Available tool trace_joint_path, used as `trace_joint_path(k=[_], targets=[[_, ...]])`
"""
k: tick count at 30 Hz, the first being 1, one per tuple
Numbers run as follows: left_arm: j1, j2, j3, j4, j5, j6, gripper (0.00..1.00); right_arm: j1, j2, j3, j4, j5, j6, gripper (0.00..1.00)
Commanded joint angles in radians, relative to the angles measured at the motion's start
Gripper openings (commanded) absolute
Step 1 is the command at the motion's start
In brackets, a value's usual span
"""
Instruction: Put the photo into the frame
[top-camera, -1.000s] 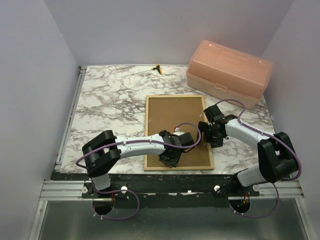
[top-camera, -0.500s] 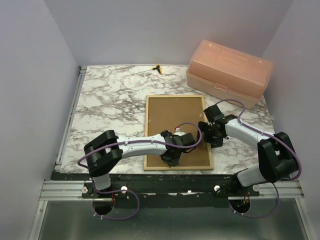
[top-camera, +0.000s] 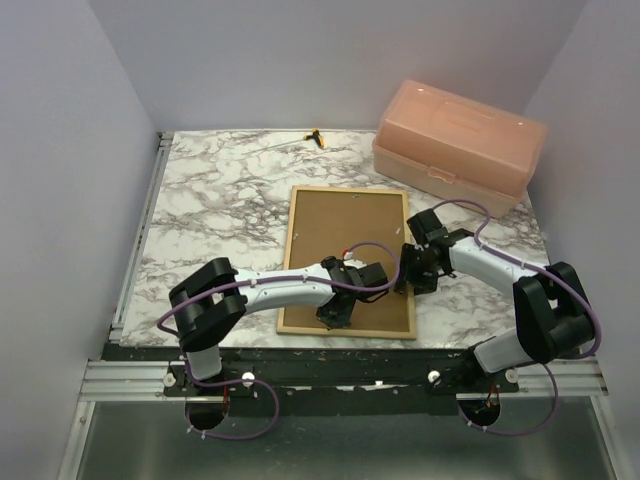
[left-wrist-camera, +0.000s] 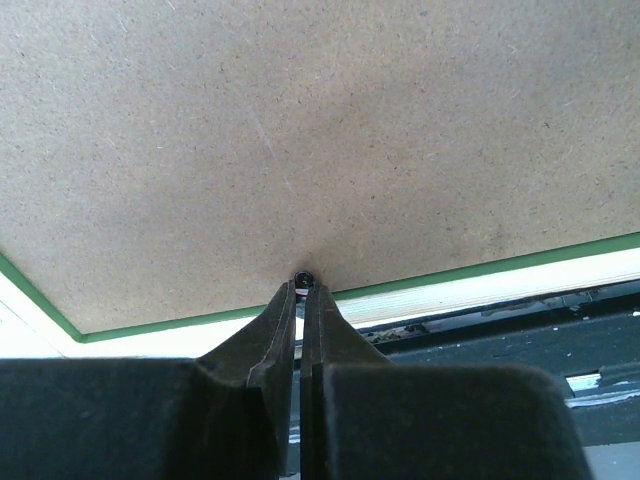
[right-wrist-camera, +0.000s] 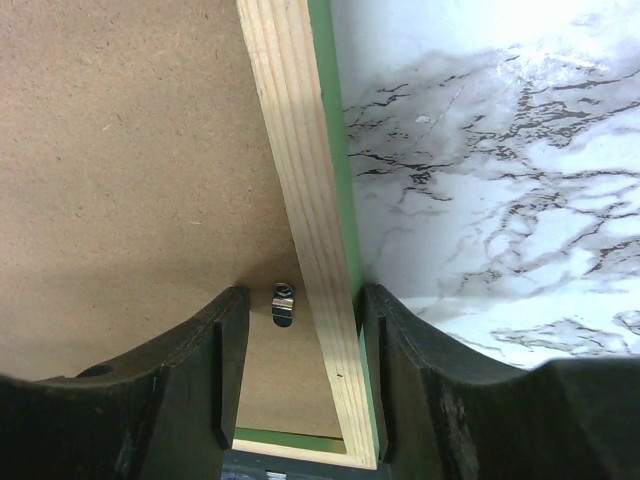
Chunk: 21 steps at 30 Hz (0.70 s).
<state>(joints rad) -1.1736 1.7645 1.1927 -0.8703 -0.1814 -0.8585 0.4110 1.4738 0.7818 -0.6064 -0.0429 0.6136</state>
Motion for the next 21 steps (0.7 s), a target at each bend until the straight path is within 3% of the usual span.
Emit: trace_joint_path(k=[1, 8, 10, 15, 21], targets=[[0.013, 0.026, -0.024, -0.066, -0.078, 0.035, 0.06, 0.000, 0.051, -0.039, 0.018, 0.061, 0.007, 0.48], [0.016, 0.022, -0.022, -0.070, -0.083, 0.049, 0.06, -0.001, 0.042, -0.030, 0.008, 0.064, 0.005, 0.41], [0.018, 0.017, -0.025, -0.065, -0.081, 0.057, 0.06, 0.000, 0.039, -0.028, 0.015, 0.051, 0.003, 0.43], [0.017, 0.018, -0.021, -0.057, -0.074, 0.073, 0.06, -0.001, 0.015, -0.026, 0.038, 0.022, 0.017, 0.61], [0.017, 0.014, -0.027, -0.047, -0.075, 0.078, 0.05, -0.003, -0.003, -0.006, 0.047, 0.127, 0.056, 0.57]])
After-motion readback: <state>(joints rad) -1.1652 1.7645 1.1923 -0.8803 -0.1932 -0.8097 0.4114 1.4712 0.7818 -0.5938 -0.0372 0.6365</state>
